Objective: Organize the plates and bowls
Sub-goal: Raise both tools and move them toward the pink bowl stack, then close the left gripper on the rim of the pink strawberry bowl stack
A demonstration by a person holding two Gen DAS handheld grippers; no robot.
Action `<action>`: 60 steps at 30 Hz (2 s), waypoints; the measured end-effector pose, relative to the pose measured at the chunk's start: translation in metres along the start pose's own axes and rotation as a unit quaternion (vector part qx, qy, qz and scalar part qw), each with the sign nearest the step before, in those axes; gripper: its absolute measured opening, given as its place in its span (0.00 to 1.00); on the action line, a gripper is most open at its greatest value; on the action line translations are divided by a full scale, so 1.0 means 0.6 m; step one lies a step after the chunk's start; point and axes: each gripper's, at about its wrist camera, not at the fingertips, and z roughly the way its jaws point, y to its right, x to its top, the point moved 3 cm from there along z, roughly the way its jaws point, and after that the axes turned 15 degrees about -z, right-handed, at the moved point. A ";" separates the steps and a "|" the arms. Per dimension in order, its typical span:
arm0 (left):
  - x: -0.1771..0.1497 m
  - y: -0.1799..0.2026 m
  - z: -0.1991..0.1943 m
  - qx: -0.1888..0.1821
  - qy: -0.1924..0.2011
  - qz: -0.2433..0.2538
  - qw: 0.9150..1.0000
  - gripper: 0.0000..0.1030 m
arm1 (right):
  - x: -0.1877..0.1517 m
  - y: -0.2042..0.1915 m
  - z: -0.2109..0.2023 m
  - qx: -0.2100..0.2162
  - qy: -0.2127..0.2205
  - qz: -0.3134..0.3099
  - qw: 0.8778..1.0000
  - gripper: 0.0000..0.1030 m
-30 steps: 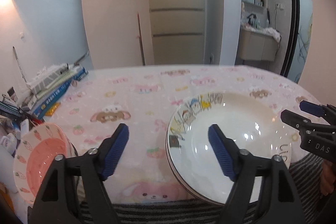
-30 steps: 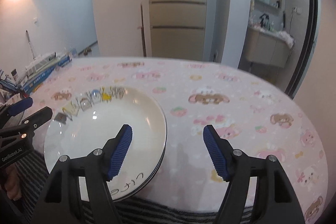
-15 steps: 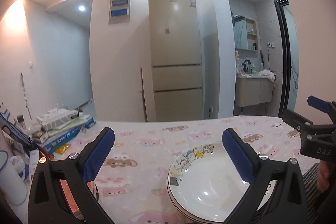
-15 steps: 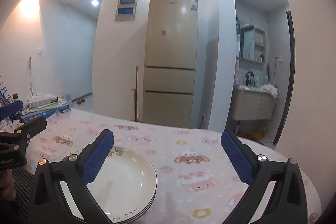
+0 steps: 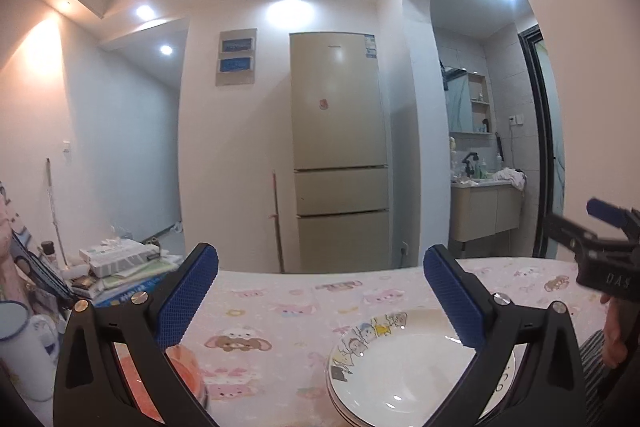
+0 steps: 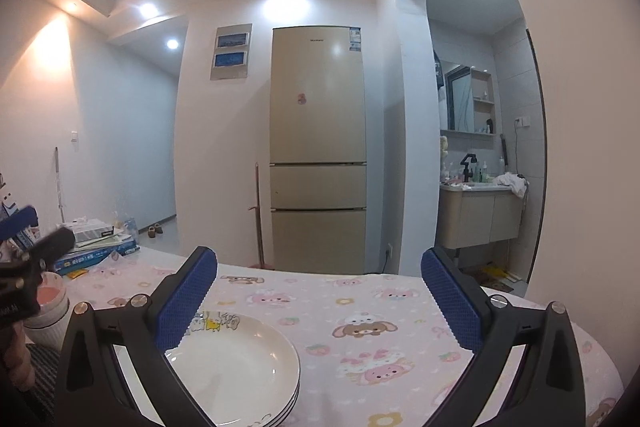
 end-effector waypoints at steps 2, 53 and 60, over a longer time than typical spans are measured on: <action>0.021 -0.001 -0.017 -0.007 0.010 -0.013 1.000 1.00 | 0.015 0.003 -0.005 0.007 -0.001 0.002 1.000 1.00; 0.119 -0.278 -0.038 0.077 -0.140 -0.082 0.984 1.00 | 0.281 -0.325 0.036 0.291 0.007 0.110 0.950 1.00; 0.059 -0.336 -0.002 0.090 -0.222 -0.135 0.961 1.00 | 0.181 -0.373 0.143 0.286 -0.169 0.070 0.941 1.00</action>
